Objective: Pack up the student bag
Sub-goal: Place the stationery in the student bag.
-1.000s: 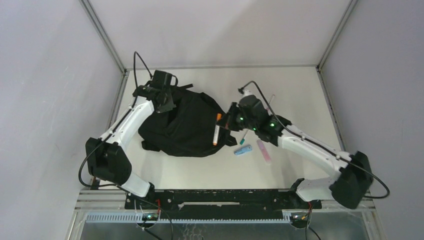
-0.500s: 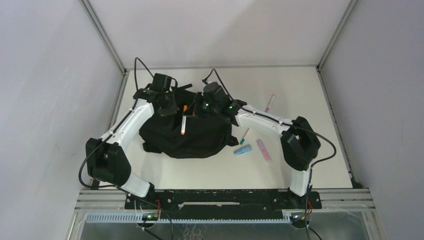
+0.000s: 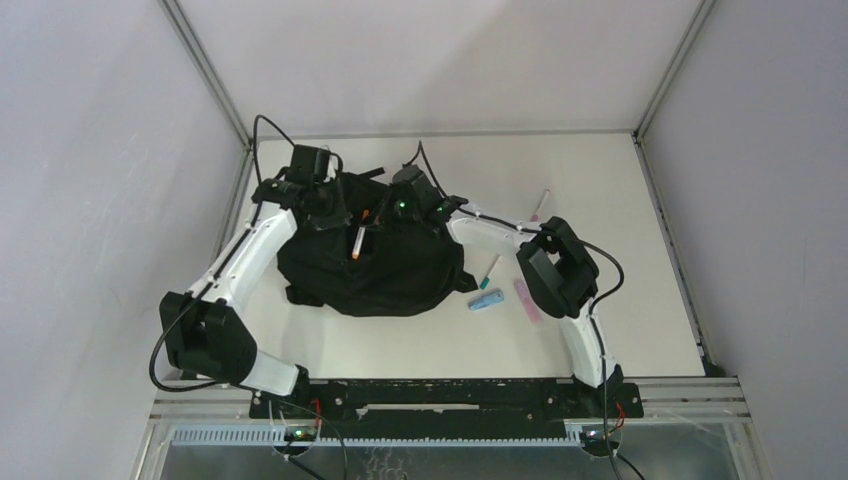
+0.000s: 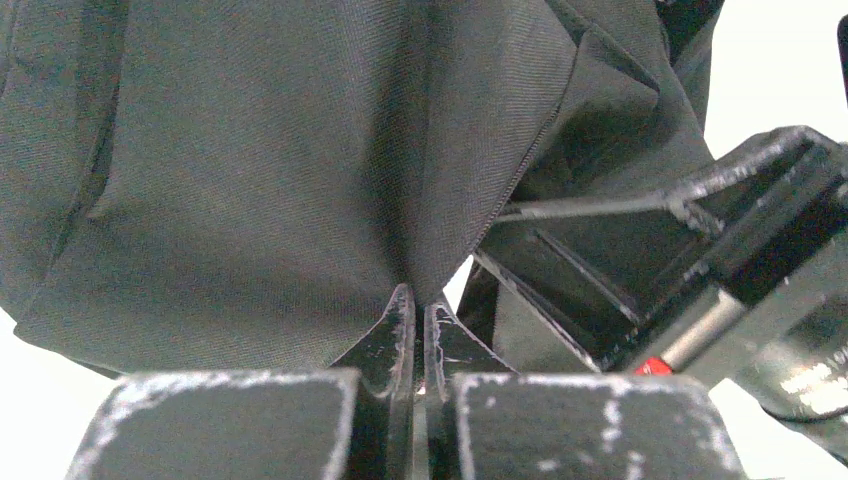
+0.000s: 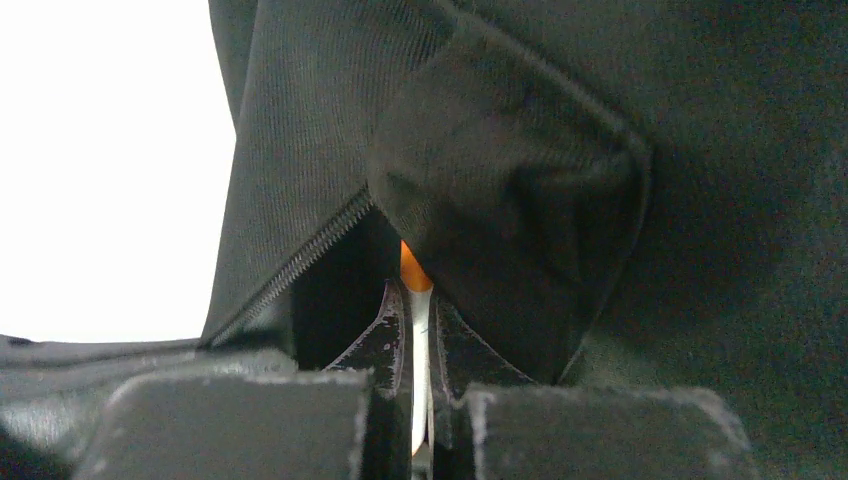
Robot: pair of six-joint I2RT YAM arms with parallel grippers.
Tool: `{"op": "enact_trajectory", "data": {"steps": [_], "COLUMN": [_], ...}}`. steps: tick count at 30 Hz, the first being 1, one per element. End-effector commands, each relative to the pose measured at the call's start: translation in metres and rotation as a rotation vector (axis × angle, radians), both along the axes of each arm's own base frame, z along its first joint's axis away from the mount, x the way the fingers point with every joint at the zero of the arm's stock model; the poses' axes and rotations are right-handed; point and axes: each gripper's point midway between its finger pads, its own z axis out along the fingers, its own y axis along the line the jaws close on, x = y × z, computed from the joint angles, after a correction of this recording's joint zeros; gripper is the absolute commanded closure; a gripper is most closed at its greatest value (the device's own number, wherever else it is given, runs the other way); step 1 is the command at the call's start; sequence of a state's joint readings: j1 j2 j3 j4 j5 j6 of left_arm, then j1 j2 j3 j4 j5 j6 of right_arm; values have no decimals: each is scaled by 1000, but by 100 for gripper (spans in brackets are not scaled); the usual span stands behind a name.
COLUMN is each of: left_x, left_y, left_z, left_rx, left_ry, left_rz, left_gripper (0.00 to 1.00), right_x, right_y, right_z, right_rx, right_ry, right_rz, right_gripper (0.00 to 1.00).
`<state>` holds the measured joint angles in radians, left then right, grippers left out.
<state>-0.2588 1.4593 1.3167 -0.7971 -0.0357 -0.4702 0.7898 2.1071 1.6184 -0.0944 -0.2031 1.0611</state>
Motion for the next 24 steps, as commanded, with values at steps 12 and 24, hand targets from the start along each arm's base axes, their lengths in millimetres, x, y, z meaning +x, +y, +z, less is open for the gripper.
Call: {"op": "enact_trajectory", "data": {"steps": [12, 24], "left_x": [-12, -8], "left_y": [-20, -4], "left_z": [15, 9], "left_rx": [-101, -58], "left_ry": [-48, -52], "left_rz": [-137, -84], "left_gripper": [100, 100], "right_x": [48, -2], "right_y": [16, -31], "right_z": [32, 84], "right_rx": [37, 23], "right_ry": [-78, -244], "right_rz": [-129, 3], "right_gripper": [45, 42]}}
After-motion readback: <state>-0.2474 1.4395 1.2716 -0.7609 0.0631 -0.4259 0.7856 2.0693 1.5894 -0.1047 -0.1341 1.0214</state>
